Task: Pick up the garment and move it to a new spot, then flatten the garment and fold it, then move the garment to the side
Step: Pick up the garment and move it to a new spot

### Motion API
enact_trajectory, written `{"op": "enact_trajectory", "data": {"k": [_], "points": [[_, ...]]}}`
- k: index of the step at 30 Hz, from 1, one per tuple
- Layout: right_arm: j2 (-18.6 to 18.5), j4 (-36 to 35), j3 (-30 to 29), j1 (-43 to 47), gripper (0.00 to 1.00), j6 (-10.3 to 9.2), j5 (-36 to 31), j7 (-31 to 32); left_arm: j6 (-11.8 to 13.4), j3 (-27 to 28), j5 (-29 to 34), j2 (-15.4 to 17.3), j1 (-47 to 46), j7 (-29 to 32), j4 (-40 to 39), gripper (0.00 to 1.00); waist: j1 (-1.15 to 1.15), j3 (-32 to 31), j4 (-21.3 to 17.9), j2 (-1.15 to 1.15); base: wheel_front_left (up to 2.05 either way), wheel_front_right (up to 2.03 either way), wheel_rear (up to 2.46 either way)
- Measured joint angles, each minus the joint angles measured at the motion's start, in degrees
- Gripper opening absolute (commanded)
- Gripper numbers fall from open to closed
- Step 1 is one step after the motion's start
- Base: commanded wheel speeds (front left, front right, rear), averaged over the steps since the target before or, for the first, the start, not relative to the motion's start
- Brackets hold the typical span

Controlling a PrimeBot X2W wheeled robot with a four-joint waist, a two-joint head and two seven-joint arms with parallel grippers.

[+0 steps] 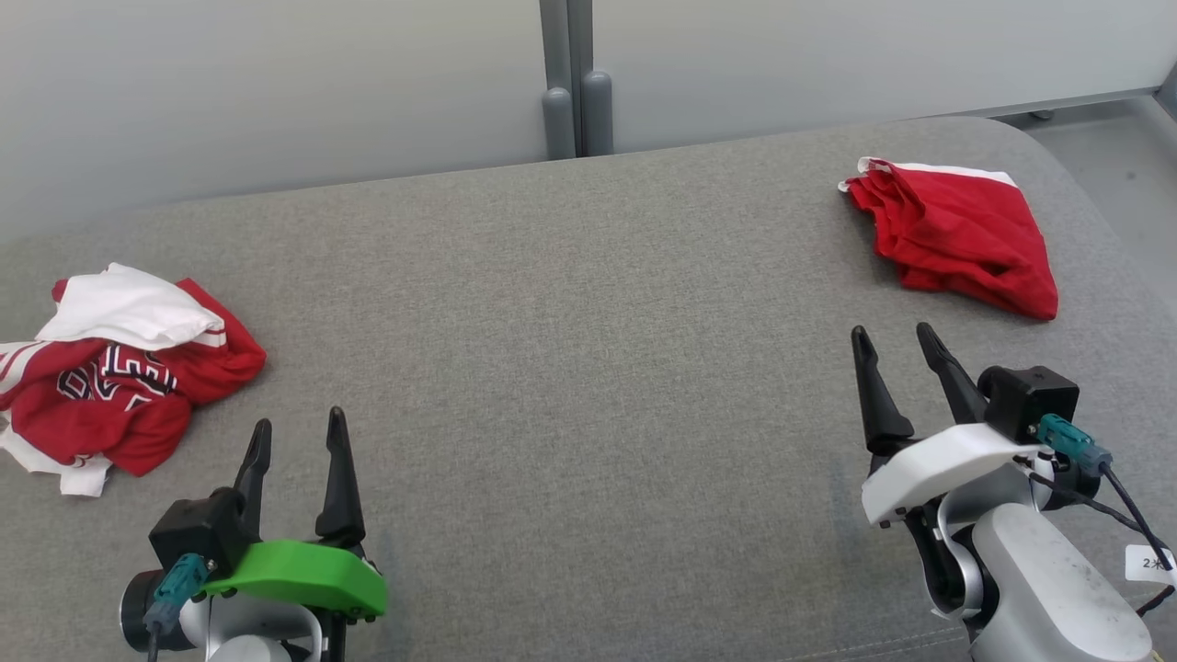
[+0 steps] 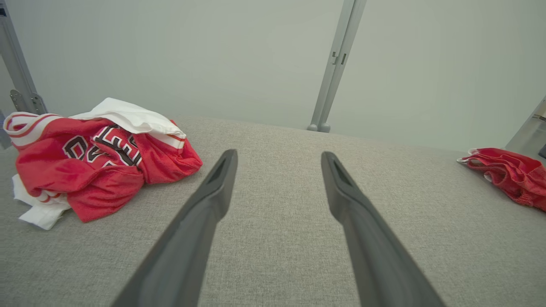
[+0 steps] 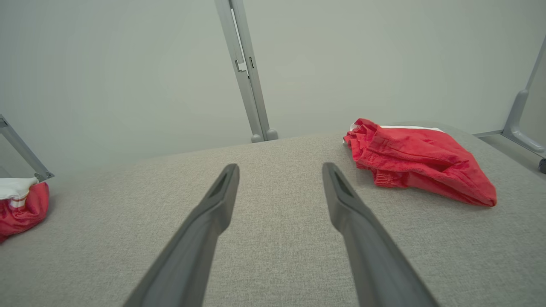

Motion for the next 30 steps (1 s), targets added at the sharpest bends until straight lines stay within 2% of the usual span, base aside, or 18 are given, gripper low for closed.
{"op": "enact_trajectory", "data": {"k": [12,20,30], "points": [[-0.5,-2.3,-1.0,1.7,1.00,-0.01,-1.9,0.0,0.0,-0.1,0.1,-0.1,0.0,0.0,0.0,1.00,0.00,-0.1,4.8,0.00,0.00,0.00,0.00],[0.6,-3.4,2.0,1.6,1.00,0.10,-2.5,0.0,0.0,3.6,0.4,-0.2,0.1,-0.5,-0.1,1.00,0.00,-0.4,10.4,0.00,0.00,0.00,0.00],[1.6,-3.4,4.3,1.3,1.00,1.35,-2.7,0.6,0.0,8.0,1.8,-0.2,3.6,-0.7,-1.5,1.00,0.00,-1.0,18.1,0.00,0.00,0.00,0.00]]}}
